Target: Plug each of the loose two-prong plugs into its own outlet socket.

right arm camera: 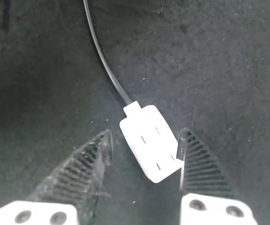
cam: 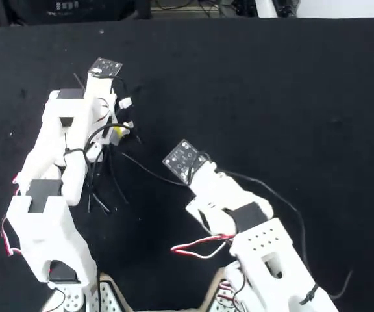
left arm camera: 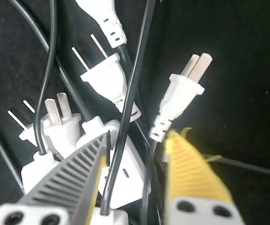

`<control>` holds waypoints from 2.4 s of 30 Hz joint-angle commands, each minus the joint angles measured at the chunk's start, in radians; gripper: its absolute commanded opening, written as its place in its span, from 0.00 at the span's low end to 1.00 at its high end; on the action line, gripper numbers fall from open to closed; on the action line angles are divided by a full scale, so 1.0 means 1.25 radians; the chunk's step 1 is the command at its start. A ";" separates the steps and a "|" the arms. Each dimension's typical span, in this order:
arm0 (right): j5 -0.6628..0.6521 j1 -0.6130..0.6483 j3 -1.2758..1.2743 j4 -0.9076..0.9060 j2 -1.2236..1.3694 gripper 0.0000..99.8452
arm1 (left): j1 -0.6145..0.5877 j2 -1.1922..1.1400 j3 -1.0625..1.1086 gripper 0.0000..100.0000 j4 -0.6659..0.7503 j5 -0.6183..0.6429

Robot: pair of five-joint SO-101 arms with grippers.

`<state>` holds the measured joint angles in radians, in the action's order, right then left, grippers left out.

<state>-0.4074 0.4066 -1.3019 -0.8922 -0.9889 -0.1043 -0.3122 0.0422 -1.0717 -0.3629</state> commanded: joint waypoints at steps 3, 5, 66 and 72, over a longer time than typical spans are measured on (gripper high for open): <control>0.005 0.010 0.004 0.018 -0.015 0.21 | 0.009 0.012 -0.069 0.14 -0.091 -0.006; 0.005 0.010 0.004 0.018 -0.015 0.21 | 0.006 0.012 -0.106 0.14 -0.128 -0.007; 0.209 -0.287 0.100 0.015 -0.019 0.21 | 0.249 0.317 -0.069 0.03 -0.404 0.191; 0.211 -0.300 0.143 -0.050 -0.018 0.21 | 0.321 0.517 0.220 0.03 -0.110 0.303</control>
<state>-0.1573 0.0522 -1.1976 -0.9198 -0.9889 0.2455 0.1588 0.1112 -1.4431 -0.0483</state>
